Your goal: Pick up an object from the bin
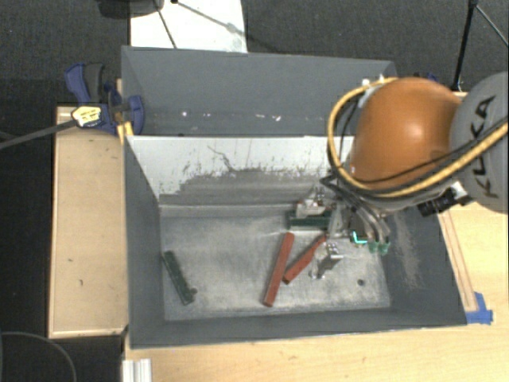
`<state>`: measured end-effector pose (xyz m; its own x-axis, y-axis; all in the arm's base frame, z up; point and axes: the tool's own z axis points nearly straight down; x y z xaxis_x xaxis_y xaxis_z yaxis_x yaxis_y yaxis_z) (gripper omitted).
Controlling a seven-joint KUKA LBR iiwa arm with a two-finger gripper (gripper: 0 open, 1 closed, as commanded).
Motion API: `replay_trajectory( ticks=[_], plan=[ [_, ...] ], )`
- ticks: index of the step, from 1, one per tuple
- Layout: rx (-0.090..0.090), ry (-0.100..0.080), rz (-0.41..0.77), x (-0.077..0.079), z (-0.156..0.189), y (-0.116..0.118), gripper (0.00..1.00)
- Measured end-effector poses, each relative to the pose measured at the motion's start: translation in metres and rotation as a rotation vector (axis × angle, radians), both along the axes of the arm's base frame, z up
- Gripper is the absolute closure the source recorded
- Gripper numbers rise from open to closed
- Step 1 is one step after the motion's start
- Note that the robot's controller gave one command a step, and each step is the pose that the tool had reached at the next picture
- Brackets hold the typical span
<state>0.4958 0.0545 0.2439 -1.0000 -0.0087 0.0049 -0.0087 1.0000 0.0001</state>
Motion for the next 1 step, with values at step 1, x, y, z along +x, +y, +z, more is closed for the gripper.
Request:
replay_trajectory(
  ticks=[1],
  plan=[
    [0.001, -0.007, -0.002, 0.0015, 0.0032, -0.0003, 0.00]
  ],
)
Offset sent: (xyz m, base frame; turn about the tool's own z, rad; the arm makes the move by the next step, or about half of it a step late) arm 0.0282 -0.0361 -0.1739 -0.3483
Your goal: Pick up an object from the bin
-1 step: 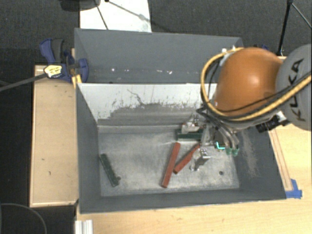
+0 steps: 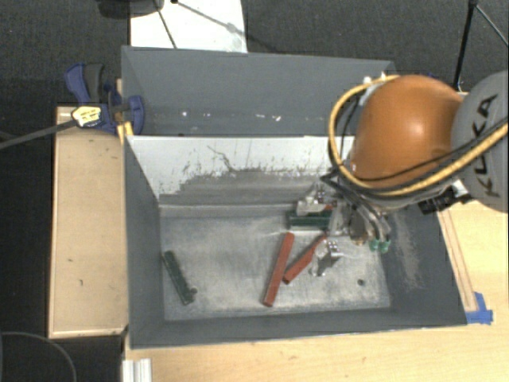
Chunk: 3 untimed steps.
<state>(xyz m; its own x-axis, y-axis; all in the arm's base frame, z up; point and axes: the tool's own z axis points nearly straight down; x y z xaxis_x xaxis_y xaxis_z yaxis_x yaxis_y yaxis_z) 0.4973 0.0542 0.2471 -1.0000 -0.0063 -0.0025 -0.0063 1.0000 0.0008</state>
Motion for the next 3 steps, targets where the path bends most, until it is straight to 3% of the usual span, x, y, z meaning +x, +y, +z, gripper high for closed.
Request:
replay_trajectory(
  ticks=[1, 2, 3],
  plan=[
    [0.000, -0.004, 0.094, 0.008, -0.047, -0.010, 0.00],
    [-0.001, 0.002, 0.429, 0.014, -0.075, -0.022, 0.00],
    [-0.002, 0.003, 0.762, 0.021, -0.099, -0.017, 0.00]
  ],
)
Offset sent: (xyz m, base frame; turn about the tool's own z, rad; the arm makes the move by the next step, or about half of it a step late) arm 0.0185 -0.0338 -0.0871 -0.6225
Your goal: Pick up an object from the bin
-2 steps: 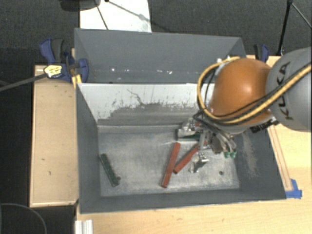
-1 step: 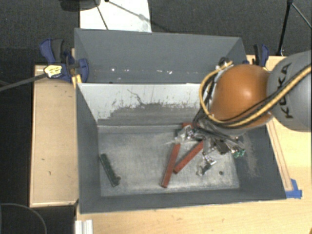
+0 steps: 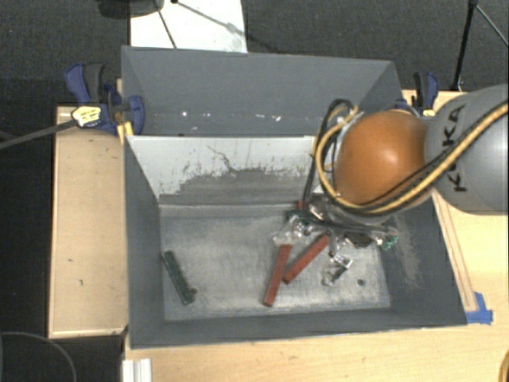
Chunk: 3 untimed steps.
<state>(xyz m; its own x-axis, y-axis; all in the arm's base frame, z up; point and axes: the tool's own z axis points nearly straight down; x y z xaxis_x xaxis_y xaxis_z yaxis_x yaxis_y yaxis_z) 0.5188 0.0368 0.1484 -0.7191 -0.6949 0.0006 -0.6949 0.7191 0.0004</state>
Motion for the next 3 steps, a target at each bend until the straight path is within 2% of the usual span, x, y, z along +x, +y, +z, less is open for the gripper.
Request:
replay_trajectory(
  ticks=[1, 2, 3],
  plan=[
    [0.000, -0.003, 0.158, 0.008, -0.048, 0.006, 0.00],
    [0.001, 0.005, 0.208, 0.017, -0.075, -0.001, 1.00],
    [0.001, 0.005, 0.207, 0.017, -0.075, -0.001, 1.00]
  ],
)
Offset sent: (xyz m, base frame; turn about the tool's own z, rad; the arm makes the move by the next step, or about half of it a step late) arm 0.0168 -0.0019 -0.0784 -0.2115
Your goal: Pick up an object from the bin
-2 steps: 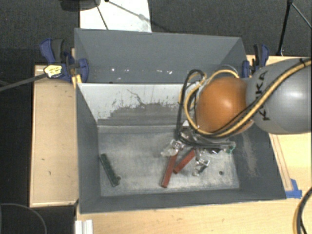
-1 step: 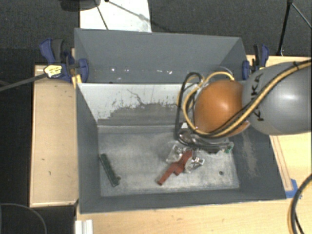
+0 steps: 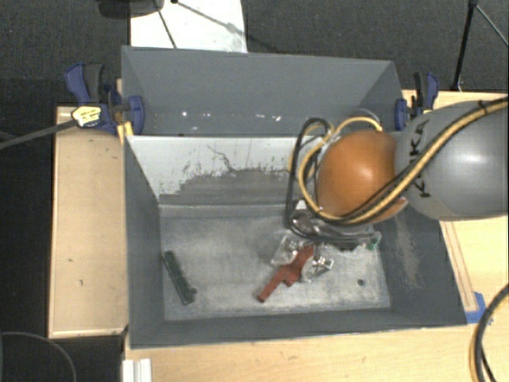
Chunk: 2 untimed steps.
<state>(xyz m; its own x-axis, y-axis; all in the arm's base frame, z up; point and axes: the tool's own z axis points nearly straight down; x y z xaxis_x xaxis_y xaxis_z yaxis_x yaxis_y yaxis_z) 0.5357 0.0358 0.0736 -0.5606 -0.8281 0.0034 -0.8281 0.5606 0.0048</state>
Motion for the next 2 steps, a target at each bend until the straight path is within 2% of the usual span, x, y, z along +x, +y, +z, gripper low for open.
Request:
replay_trajectory(
  ticks=[2],
  plan=[
    [0.001, 0.003, 0.000, -0.003, 0.018, 0.000, 1.00]
  ],
)
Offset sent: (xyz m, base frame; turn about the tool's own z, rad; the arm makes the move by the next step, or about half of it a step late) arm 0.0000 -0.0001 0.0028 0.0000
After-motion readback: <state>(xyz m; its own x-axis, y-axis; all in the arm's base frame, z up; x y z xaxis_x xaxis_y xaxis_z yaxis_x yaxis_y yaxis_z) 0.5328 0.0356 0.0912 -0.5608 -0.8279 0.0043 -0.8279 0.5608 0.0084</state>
